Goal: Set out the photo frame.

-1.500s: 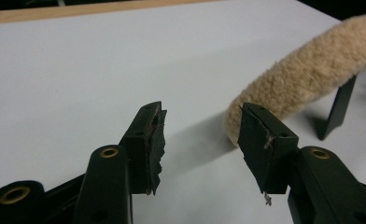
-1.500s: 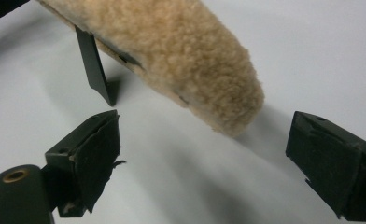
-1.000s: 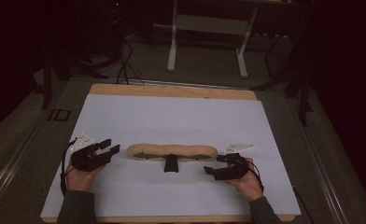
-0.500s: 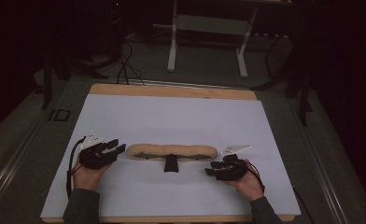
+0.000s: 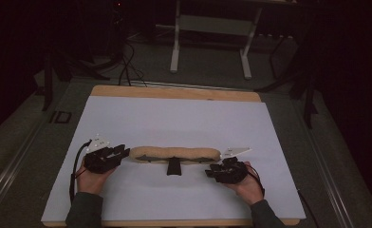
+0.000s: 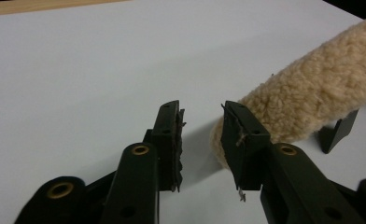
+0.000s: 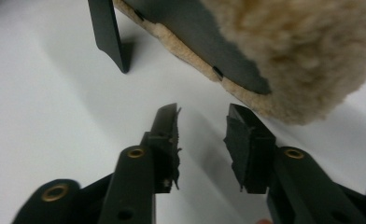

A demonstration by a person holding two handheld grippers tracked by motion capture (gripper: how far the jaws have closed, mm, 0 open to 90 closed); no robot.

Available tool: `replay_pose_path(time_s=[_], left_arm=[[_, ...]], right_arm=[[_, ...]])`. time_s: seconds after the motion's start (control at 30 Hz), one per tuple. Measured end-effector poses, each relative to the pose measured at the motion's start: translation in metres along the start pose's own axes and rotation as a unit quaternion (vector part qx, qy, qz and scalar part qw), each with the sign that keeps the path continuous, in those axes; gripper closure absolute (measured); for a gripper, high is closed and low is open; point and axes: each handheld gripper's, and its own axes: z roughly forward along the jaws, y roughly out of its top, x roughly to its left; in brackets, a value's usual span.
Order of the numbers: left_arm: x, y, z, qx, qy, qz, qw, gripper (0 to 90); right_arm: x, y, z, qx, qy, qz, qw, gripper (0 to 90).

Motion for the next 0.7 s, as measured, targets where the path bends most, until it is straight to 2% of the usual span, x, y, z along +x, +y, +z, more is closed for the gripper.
replay_pose_path(time_s=[0.13, 0.17, 0.2, 0.23, 0.33, 0.5, 0.7], left_arm=[[-0.001, 0.000, 0.000, 0.003, -0.003, 0.002, 1.0000, 73.2], [-0.001, -0.001, 0.000, 0.005, -0.007, 0.005, 1.0000, 74.9], [-0.001, -0.001, 0.000, 0.005, -0.007, 0.005, 1.0000, 76.4], [-0.002, -0.001, 0.001, 0.008, -0.008, 0.009, 0.9999, 77.6], [-0.003, -0.001, 0.001, 0.010, -0.010, 0.012, 0.9998, 81.0], [-0.005, -0.001, 0.001, 0.013, -0.015, 0.016, 0.9997, 85.7], [-0.006, -0.002, 0.001, 0.016, -0.020, 0.022, 0.9994, 89.9]], right_arm=[[0.003, 0.001, 0.002, -0.001, -0.010, -0.010, 0.9999, 70.0], [0.005, 0.002, 0.004, -0.004, -0.021, -0.013, 0.9997, 75.6], [0.005, 0.002, 0.004, -0.004, -0.021, -0.013, 0.9997, 75.6], [0.008, 0.003, 0.006, -0.009, -0.031, -0.017, 0.9993, 81.6], [0.011, 0.005, 0.008, -0.014, -0.044, -0.021, 0.9987, 85.3], [0.012, 0.008, 0.008, -0.029, -0.058, -0.020, 0.9977, 89.1], [0.012, 0.010, 0.007, -0.038, -0.069, -0.016, 0.9968, 89.7]])
